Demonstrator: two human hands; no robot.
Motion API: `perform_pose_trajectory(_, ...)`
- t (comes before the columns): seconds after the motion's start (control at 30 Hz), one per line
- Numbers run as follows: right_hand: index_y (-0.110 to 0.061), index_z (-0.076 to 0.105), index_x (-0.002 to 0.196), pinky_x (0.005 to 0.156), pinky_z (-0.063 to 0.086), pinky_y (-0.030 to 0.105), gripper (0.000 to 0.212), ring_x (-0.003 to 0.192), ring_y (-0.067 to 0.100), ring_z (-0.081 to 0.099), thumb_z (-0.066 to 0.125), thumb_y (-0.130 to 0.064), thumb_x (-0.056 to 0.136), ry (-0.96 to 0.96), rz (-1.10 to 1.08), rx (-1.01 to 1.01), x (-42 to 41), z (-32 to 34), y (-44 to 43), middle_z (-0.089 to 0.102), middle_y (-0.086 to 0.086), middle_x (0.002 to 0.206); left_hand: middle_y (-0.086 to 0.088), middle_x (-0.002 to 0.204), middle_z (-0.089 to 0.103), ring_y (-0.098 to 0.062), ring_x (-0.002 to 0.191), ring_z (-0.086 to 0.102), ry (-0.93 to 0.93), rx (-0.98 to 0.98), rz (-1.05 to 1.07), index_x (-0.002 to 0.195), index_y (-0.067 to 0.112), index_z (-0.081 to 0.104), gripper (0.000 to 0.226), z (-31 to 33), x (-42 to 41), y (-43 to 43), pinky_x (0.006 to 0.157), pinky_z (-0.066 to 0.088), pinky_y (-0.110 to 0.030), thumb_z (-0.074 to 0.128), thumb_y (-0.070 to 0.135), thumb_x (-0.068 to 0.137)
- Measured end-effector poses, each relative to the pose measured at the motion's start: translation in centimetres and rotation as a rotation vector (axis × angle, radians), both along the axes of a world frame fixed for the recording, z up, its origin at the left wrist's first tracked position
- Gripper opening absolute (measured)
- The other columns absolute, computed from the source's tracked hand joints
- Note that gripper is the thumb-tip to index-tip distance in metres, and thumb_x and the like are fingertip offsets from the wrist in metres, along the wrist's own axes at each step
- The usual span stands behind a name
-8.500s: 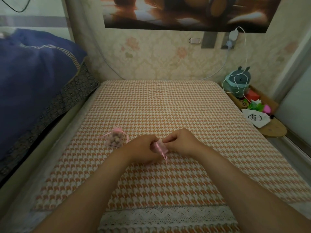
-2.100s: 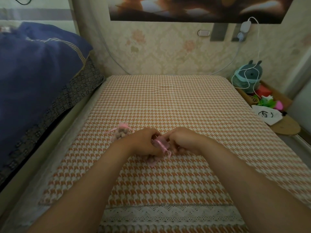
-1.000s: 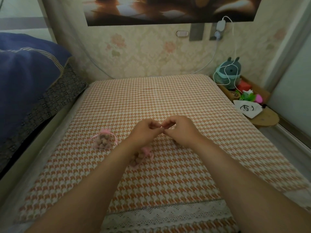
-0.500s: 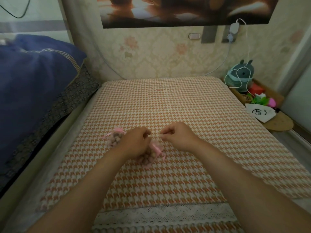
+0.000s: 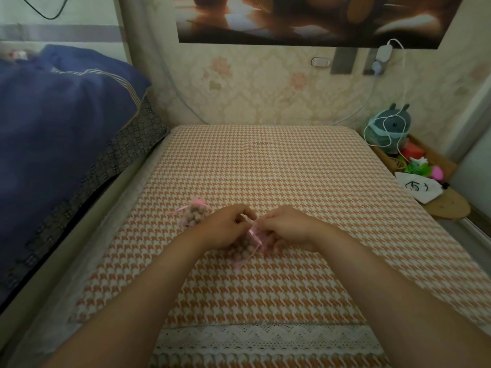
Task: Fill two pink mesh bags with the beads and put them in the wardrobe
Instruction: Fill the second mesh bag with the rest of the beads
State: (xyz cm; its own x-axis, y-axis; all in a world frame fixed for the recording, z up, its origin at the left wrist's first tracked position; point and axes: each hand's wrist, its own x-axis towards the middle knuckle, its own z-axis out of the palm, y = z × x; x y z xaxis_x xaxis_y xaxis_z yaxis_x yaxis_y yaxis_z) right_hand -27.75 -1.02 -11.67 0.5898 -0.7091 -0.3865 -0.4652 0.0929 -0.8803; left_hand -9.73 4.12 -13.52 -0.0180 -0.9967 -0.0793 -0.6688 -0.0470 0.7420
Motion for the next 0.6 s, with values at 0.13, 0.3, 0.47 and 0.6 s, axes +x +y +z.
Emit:
perform_pose_trajectory(0.13, -0.002, 0.076, 0.106, 0.057, 0.058, 0.027, 0.015, 0.066, 0.022, 0.070, 0.068, -0.006, 0.093, -0.001, 0.057, -0.112, -0.3, 0.8, 0.4, 0.072, 0.017, 0.078, 0.005, 0.087, 0.071, -0.015, 0.078, 0.068, 0.054, -0.038, 0.015, 0.105, 0.031, 0.065, 0.017, 0.6, 0.3, 0.2, 0.068, 0.059, -0.034, 0.057, 0.018, 0.097)
perform_pose_trajectory(0.3, -0.010, 0.080, 0.099, 0.066, 0.063, 0.032, 0.015, 0.066, 0.022, 0.074, 0.067, -0.005, 0.095, 0.003, 0.059, -0.376, -1.2, 2.6, 0.0, 0.075, 0.012, 0.073, 0.001, 0.090, 0.071, -0.014, 0.080, 0.068, 0.094, -0.124, -0.013, 0.102, 0.023, 0.068, 0.018, 2.0, 0.3, 0.4, 0.072, 0.060, -0.037, 0.058, 0.009, 0.097)
perform_pose_trajectory(0.47, -0.023, 0.082, 0.093, 0.075, 0.061, 0.029, 0.013, 0.073, 0.005, 0.071, 0.070, -0.018, 0.093, 0.103, 0.096, -0.672, -2.0, 3.4, 0.7, 0.075, -0.009, 0.077, 0.013, 0.125, 0.063, -0.005, 0.106, 0.061, 0.041, -0.142, -0.048, 0.115, 0.031, 0.067, 0.032, 2.6, -0.5, 0.8, 0.080, 0.054, -0.024, 0.052, 0.008, 0.098)
perform_pose_trajectory(0.6, -0.032, 0.080, 0.088, 0.061, 0.045, 0.007, 0.016, 0.070, -0.010, 0.063, 0.070, -0.022, 0.093, 0.163, 0.124, -0.849, -2.6, 4.6, 0.8, 0.068, -0.024, 0.078, 0.013, 0.134, 0.057, 0.005, 0.103, 0.062, 0.141, -0.199, -0.048, 0.133, 0.038, 0.054, 0.037, 3.2, -1.5, 1.1, 0.074, 0.053, -0.010, 0.054, 0.018, 0.102)
